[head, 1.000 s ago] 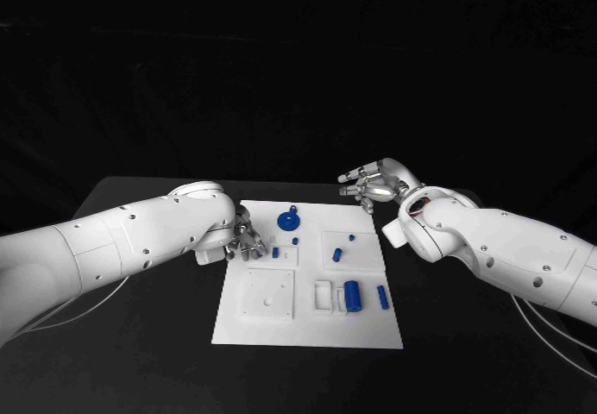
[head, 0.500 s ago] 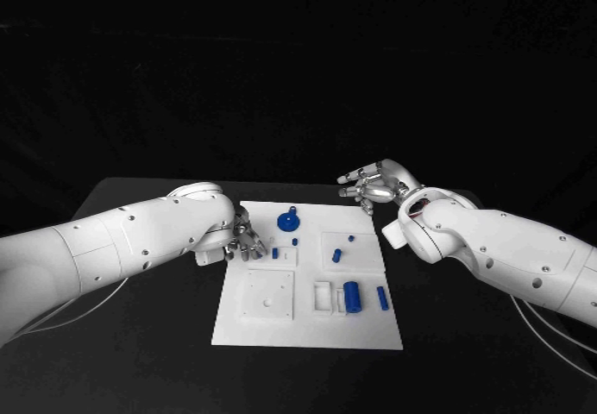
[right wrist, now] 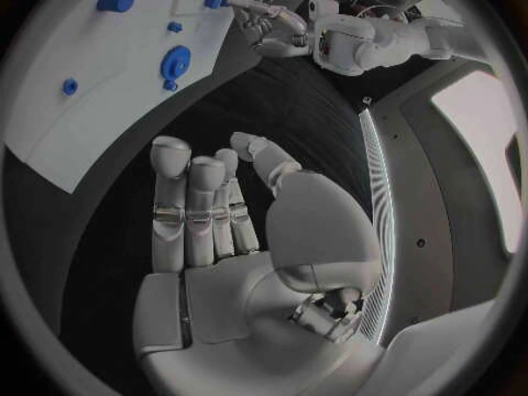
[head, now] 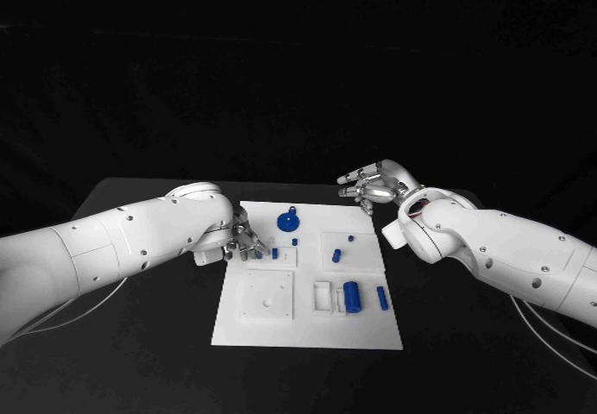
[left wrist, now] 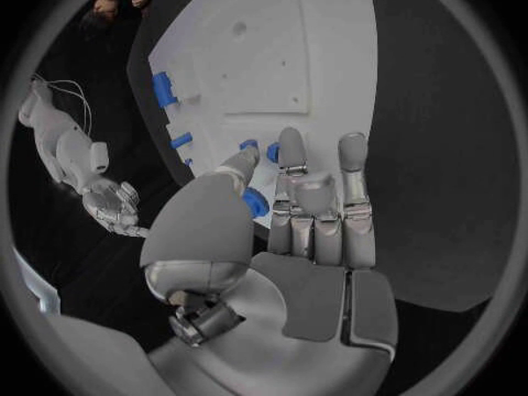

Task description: Assemble the parts on the task board

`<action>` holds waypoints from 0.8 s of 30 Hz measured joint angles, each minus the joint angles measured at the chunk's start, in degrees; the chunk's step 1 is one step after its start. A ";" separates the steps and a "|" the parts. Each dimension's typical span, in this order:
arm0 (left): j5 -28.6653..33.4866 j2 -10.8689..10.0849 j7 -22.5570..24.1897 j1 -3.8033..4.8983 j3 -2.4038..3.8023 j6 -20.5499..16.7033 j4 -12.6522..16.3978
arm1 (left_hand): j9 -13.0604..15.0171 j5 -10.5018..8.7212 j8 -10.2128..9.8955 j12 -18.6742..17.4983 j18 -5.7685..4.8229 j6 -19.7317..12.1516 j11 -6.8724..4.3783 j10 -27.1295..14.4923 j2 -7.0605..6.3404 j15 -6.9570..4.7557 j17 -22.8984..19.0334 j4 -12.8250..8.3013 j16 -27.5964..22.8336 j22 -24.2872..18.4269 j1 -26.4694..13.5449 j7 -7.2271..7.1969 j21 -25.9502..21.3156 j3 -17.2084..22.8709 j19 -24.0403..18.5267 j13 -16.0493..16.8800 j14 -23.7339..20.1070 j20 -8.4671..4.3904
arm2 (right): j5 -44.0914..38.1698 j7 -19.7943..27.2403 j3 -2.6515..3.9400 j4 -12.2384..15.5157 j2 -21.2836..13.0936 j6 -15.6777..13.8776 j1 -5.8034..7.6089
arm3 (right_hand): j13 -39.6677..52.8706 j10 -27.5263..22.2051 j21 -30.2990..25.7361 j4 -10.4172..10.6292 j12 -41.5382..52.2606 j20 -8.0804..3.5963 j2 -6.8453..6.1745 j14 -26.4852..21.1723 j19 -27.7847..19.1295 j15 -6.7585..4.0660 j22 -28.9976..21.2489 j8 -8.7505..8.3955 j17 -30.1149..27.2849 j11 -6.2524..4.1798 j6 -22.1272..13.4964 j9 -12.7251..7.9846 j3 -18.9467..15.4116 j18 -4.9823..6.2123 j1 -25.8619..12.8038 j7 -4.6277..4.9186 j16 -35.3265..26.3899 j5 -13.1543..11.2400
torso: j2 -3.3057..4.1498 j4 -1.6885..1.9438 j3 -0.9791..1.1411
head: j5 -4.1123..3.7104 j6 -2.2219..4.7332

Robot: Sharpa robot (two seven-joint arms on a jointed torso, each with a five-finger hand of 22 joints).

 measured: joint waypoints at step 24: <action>-0.02 0.36 -0.13 0.00 -0.01 -0.12 -0.78 | 0.25 -3.31 0.00 -0.87 0.00 -0.30 0.23 0.23 3.76 0.00 -0.87 -0.30 -0.67 0.03 1.17 0.30 -0.38 -4.29 0.20 0.33 0.00 0.20 | 0.00 -0.01 0.00 0.05 0.05 0.03 -0.02 | 0.00 0.00 0.00 0.00 0.00 0.00 0.00 0.00 0.00 0.00 0.00 0.00 0.00 0.00 0.00 0.00 0.00 0.00 0.00 0.00 0.00 0.00 | 0.04 -0.02 0.00 | 0.03 0.09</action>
